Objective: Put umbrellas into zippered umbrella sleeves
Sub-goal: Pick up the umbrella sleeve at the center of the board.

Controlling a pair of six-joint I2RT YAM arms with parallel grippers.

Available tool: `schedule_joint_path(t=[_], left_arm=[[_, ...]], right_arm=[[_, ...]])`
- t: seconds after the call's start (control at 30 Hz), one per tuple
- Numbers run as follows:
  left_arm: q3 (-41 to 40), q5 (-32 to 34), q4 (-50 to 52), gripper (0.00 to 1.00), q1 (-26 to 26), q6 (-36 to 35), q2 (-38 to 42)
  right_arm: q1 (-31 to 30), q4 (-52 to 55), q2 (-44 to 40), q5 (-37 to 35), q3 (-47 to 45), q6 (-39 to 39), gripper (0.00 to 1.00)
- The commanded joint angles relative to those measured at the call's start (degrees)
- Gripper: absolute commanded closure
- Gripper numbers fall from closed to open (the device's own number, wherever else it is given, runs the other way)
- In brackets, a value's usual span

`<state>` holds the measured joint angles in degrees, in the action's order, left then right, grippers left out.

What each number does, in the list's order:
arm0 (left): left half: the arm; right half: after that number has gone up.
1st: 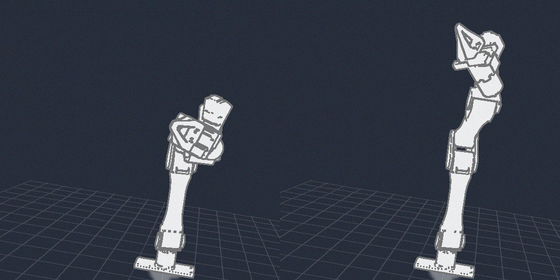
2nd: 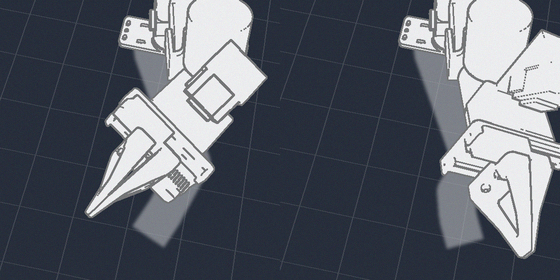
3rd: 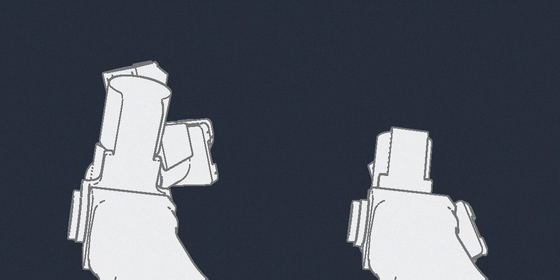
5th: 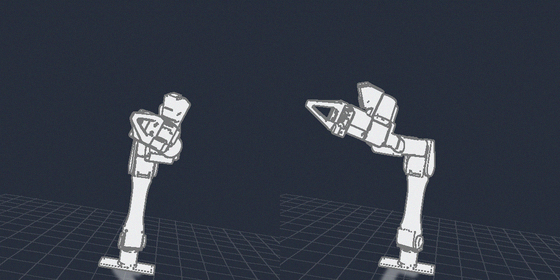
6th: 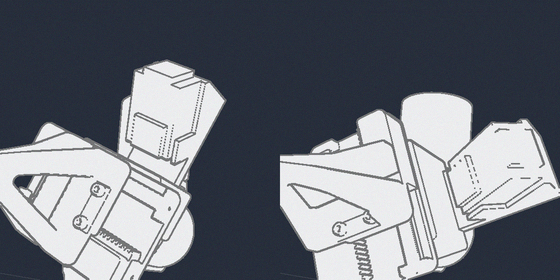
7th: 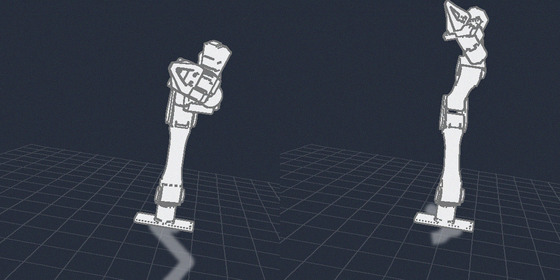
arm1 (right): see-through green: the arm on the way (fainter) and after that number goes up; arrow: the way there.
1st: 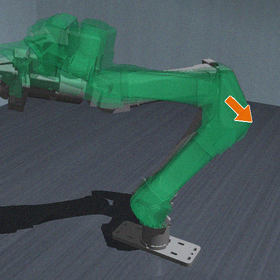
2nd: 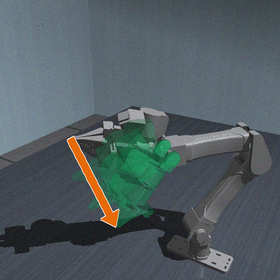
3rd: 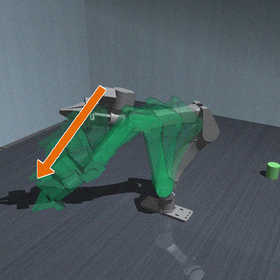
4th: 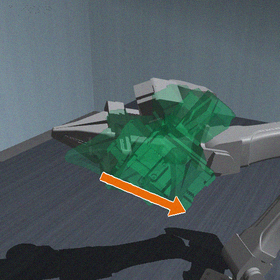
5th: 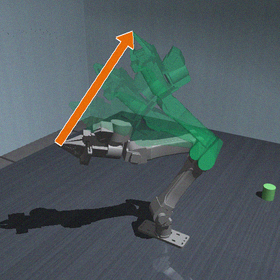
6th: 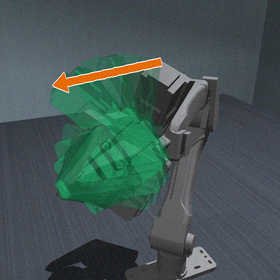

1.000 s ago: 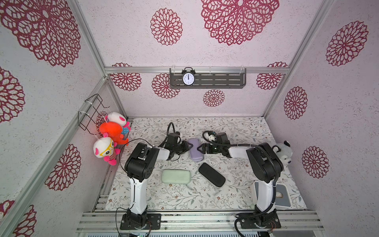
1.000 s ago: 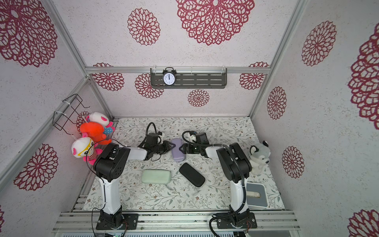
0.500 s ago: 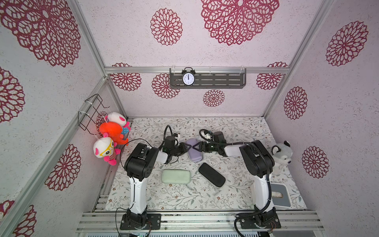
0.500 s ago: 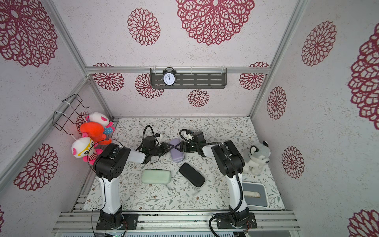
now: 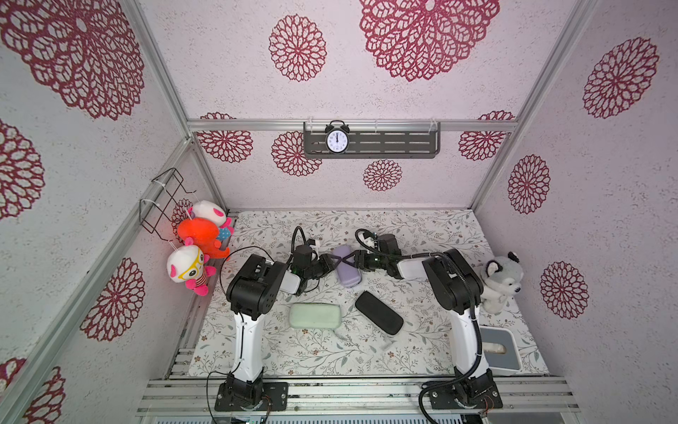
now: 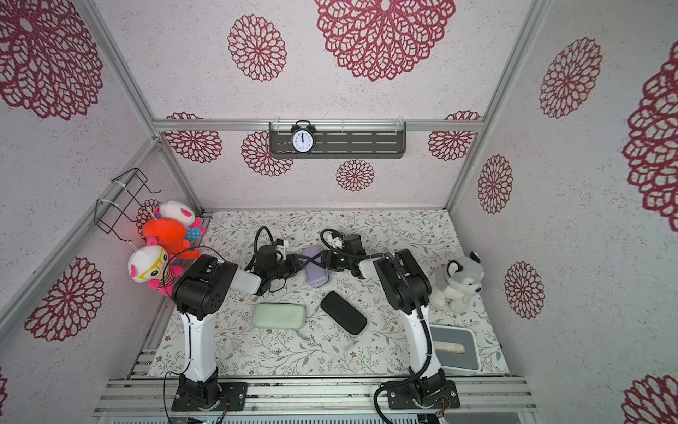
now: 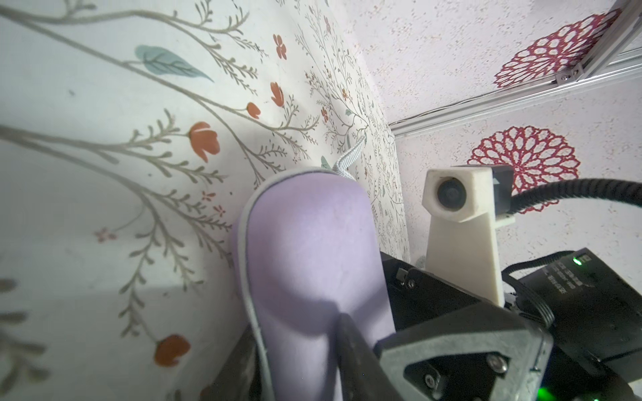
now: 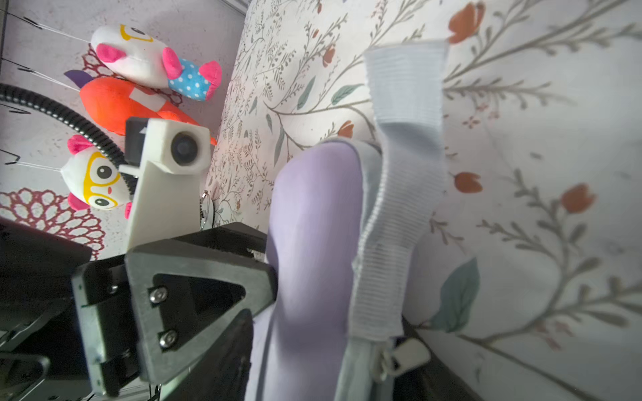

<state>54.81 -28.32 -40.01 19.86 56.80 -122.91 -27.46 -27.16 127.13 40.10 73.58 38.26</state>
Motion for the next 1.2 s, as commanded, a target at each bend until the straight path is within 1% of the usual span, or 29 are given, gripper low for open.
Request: schedule_joint_path(t=[0.0, 0.03, 0.13, 0.2, 0.23, 0.27, 0.37, 0.4, 0.47, 0.5, 0.53, 0.57, 0.63, 0.73, 0.83, 0.9, 0.97, 1.03, 1.1, 1.17], left_arm=[[0.34, 0.07, 11.88, 0.62, 4.28, -1.1, -4.6], [0.26, -0.45, 10.75, 0.62, 4.23, -0.47, -4.86], [-0.64, -0.8, 8.84, 0.62, 4.24, 0.38, -3.63], [-1.19, -0.23, 9.16, 0.58, 4.01, -0.55, -1.76], [-1.28, -0.65, 9.41, 0.56, 3.68, -1.05, -0.92], [-1.53, -1.35, 9.31, 0.54, 3.14, -1.25, 0.11], [-3.91, -2.48, 4.07, 0.44, 1.36, -0.72, 3.59], [-4.54, -2.05, 3.8, 0.39, 0.91, -1.29, 5.12], [-5.23, 0.57, 7.7, 0.28, 0.69, -5.03, 8.78], [-5.6, 1.37, 10.07, 0.27, 0.64, -6.96, 12.1], [-6.32, 1.65, 10.25, 0.27, 0.67, -8.1, 14.08], [-7.32, 2.04, 9.2, 0.26, 0.54, -8.98, 15.77], [-9.2, 0.56, 5.47, 0.25, 0.07, -9.17, 17.77], [-11.24, -3.23, -0.59, 0.24, -0.57, -6.44, 17.76], [-14.73, -2.97, -4.47, 0.24, -0.69, -3.2, 18.54], [-18.09, -1.71, -7.77, 0.24, -0.63, -2.73, 20.43], [-20.12, -0.89, -9.27, 0.19, -0.37, -3.78, 22.99], [-20.31, -1.44, -9.67, 0.13, 0.12, -5.46, 24.02], [-20.17, -3.08, -12.46, 0.11, 0.47, -6.36, 23.89], [-19.97, -4.47, -16.76, 0.05, 0.87, -6.17, 22.68]], right_arm=[[-6.37, -3.5, 0.88, 10.05, 1.83, 1.16, 0.47], [-6.46, -4.89, 1.09, 10.5, 1.75, 1.93, 0.5], [-6.23, -4.46, 0.38, 10.09, 1.25, 1.16, 0.63], [-5.79, -4.85, -0.9, 9.84, 0.51, 0.7, 0.66], [-5.56, -5.16, -1.56, 9.68, 0.35, 0.67, 0.66], [-5.25, -5.21, -2.2, 9.55, 0.31, 0.65, 0.69], [-3.95, -8.93, -3.28, 9.51, -0.14, 2.43, 0.74], [-3.35, -11.4, -3.57, 9.52, -0.47, 3.93, 0.75], [-2.33, -16.59, -4.27, 9.1, -1.62, 7.0, 0.75], [-1.84, -17.62, -4.89, 8.82, -1.85, 7.57, 0.76], [-1.57, -17.33, -5.54, 8.69, -1.6, 7.0, 0.76], [-1.42, -15.74, -6.4, 8.51, -1.11, 5.75, 0.76], [-1.33, -14.36, -8.13, 7.52, -1.12, 4.39, 0.76], [-1.11, -14.98, -9.85, 6.64, -1.35, 4.55, 0.76], [-0.41, -16.18, -10.21, 6.19, -2.18, 5.94, 0.76], [0.5, -18.13, -10.39, 6.3, -2.99, 7.54, 0.76], [0.92, -18.08, -11.29, 5.96, -3.44, 7.35, 0.76], [0.92, -16.65, -12.67, 5.96, -3.4, 6.32, 0.76], [0.55, -17.11, -14.45, 6.12, -4.11, 6.39, 0.76], [0.1, -17.87, -16.53, 6.05, -5.43, 6.61, 0.75]])
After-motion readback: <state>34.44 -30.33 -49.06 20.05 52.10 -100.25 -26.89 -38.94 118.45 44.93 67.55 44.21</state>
